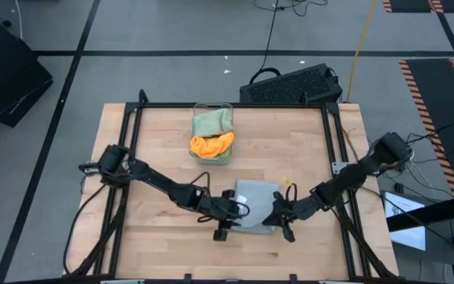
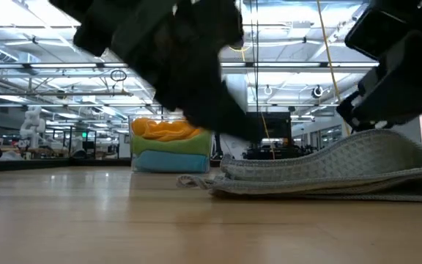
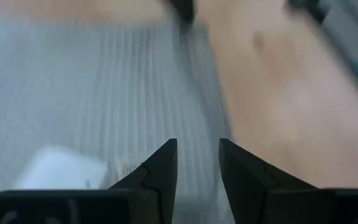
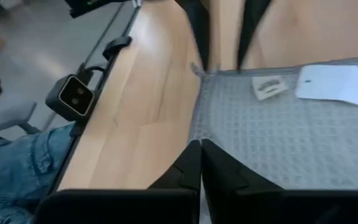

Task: Fold microfiber towels
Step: Fold the gray towel

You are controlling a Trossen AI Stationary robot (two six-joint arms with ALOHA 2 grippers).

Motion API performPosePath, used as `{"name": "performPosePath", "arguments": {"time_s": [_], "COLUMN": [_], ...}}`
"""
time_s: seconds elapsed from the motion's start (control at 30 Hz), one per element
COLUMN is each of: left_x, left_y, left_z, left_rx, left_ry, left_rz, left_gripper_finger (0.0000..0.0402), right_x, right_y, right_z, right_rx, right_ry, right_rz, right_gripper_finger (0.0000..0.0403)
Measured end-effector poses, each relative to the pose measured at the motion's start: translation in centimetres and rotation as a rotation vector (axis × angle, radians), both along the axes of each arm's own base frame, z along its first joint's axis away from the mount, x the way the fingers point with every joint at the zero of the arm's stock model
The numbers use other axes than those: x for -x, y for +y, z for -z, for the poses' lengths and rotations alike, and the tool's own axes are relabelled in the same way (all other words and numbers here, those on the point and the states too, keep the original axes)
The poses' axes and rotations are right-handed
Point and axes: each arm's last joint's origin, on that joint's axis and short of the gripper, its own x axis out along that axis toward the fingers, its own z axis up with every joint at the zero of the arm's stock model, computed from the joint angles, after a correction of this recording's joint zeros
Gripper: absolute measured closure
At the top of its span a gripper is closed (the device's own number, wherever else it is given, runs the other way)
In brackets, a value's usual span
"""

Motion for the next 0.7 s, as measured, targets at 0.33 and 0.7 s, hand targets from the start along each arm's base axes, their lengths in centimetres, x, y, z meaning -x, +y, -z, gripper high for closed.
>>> {"name": "performPosePath", "arguments": {"time_s": [0.33,0.7], "left_x": [0.2,0.4], "left_y": [-0.1,4.7], "left_z": [2.9,-4.9], "left_rx": [0.003,-0.060], "left_ry": [0.118,-0.057], "left_rz": [-0.019,-0.173], "left_gripper_finger": [0.0282,0.0280], "right_x": [-0.6,-0.5], "right_y": [0.6,0.6], "right_z": [4.9,1.3], "right_rx": [0.021,-0.018], "right_ry": [0.037,-0.095], "right_rz": [-0.052,-0.109], "right_gripper_finger": [0.0401,0.0396]}}
